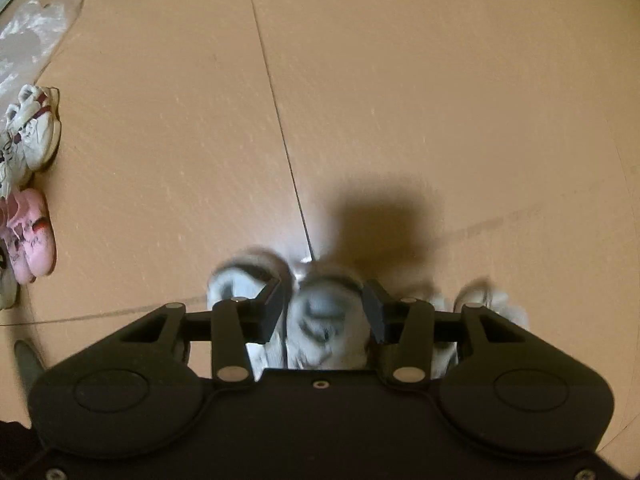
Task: Organize scattered shoes
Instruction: 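Grasp the white mesh sneaker pair with black THX bands using the right tool, then carry the THX pair with the right tool, lower it before the red-strap pair, open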
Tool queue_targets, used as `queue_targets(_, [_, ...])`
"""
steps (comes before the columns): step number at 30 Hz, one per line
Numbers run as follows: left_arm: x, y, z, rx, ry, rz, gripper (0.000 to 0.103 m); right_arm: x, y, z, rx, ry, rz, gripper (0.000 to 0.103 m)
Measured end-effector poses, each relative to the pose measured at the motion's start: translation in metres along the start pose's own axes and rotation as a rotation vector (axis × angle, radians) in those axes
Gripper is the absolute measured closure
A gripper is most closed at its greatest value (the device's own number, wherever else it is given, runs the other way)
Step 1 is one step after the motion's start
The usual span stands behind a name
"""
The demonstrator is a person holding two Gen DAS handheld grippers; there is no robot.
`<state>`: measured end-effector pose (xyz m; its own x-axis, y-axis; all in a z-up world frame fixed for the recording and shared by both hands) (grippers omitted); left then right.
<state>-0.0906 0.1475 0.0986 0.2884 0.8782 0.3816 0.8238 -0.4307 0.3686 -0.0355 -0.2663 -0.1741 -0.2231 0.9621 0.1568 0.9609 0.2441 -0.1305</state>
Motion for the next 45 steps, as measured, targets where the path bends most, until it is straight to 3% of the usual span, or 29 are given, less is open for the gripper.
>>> queue_targets(4, [-0.014, 0.01, 0.003, 0.003, -0.006, 0.03, 0.014, 0.022, -0.002, 0.019, 0.027, 0.02, -0.068, 0.057])
queue_targets(11, [-0.028, 0.027, 0.014, 0.011, -0.012, 0.053, 0.014, 0.024, 0.004, 0.054, 0.033, -0.01, -0.037, 0.057])
queue_targets(24, [-0.017, 0.013, 0.028, 0.053, -0.006, 0.049, 0.014, 0.021, 0.003, 0.076, -0.002, -0.042, 0.002, 0.054])
queue_targets(25, [-0.017, 0.013, 0.028, 0.053, -0.007, 0.049, 0.014, 0.023, 0.001, 0.078, -0.005, -0.058, -0.015, 0.055])
queue_targets(27, [-0.019, 0.013, 0.027, 0.053, -0.013, 0.056, 0.014, 0.028, -0.001, 0.079, -0.012, -0.085, -0.053, 0.07])
queue_targets(30, [-0.017, 0.009, 0.026, 0.058, -0.011, 0.051, 0.014, 0.028, -0.001, 0.072, -0.021, -0.053, -0.027, 0.082])
queue_targets(39, [-0.003, 0.0, 0.017, 0.043, -0.002, 0.011, 0.014, 0.082, 0.004, 0.047, -0.085, 0.082, -0.1, 0.085])
queue_targets(45, [0.008, -0.011, 0.011, 0.04, 0.004, -0.015, 0.014, 0.144, 0.038, 0.021, -0.13, 0.2, -0.131, 0.085])
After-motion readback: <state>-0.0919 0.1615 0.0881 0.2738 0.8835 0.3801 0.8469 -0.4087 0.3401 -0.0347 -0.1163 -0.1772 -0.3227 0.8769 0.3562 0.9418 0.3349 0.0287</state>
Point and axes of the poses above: each gripper's, at about its wrist camera, not at the fingertips, and z roughly the way its jaws point, x to its left, y to its top, the point moved 2 cm from there along z, roughly the way its jaws point, and after that the axes turned 9 degrees about x, right-handed, at the moved point
